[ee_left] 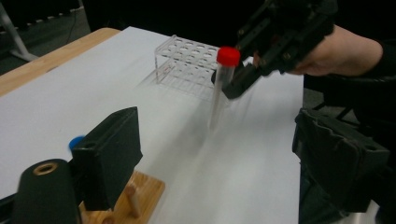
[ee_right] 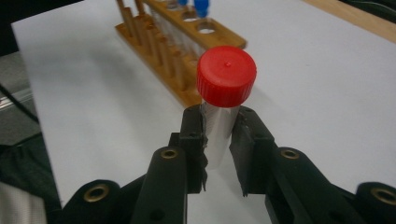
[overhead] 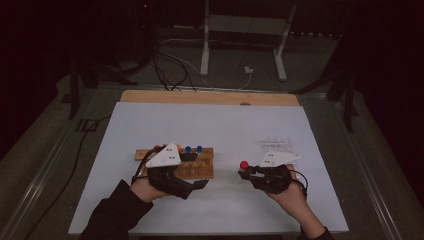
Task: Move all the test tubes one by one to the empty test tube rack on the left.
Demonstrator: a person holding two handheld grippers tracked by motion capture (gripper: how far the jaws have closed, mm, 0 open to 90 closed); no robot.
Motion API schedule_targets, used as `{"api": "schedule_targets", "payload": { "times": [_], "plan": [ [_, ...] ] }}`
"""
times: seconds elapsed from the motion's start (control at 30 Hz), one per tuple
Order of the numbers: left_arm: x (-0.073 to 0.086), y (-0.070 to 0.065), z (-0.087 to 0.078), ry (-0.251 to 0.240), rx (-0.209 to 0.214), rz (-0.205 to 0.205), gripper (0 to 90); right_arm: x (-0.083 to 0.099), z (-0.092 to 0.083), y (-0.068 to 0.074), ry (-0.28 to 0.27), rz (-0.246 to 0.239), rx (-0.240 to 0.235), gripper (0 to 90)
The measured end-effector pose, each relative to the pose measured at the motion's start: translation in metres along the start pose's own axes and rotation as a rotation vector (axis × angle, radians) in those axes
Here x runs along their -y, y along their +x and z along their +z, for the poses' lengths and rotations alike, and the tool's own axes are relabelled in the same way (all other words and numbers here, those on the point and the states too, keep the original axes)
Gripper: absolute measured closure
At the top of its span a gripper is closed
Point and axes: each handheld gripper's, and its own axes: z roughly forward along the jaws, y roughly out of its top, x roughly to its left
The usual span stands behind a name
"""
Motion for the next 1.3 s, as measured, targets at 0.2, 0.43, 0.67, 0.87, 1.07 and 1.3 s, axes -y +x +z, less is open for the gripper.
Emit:
{"api": "schedule_targets", "payload": {
  "times": [0.2,0.43,0.67,0.87,1.07,1.3],
  "plan": [
    [-0.008,-0.007,0.019,0.002,0.028,0.018,21.9,0.0,0.005,0.009,0.017,-0.018,-0.02,75.1],
    [-0.016,-0.011,0.039,0.008,0.042,0.03,27.3,0.0,0.009,0.013,0.028,-0.03,-0.038,75.1],
    [-0.019,-0.014,0.058,0.028,0.034,0.051,41.3,-0.001,0.012,0.017,0.035,-0.039,-0.049,75.1],
    [-0.021,-0.015,0.068,0.03,0.033,0.067,51.5,-0.001,0.011,0.018,0.034,-0.043,-0.056,75.1],
    [-0.022,-0.016,0.074,0.052,0.035,0.085,64.4,-0.002,0.009,0.019,0.025,-0.05,-0.058,75.1],
    [-0.023,-0.016,0.079,0.064,0.039,0.094,71.1,-0.002,0.008,0.019,0.027,-0.049,-0.054,75.1]
  ]
}}
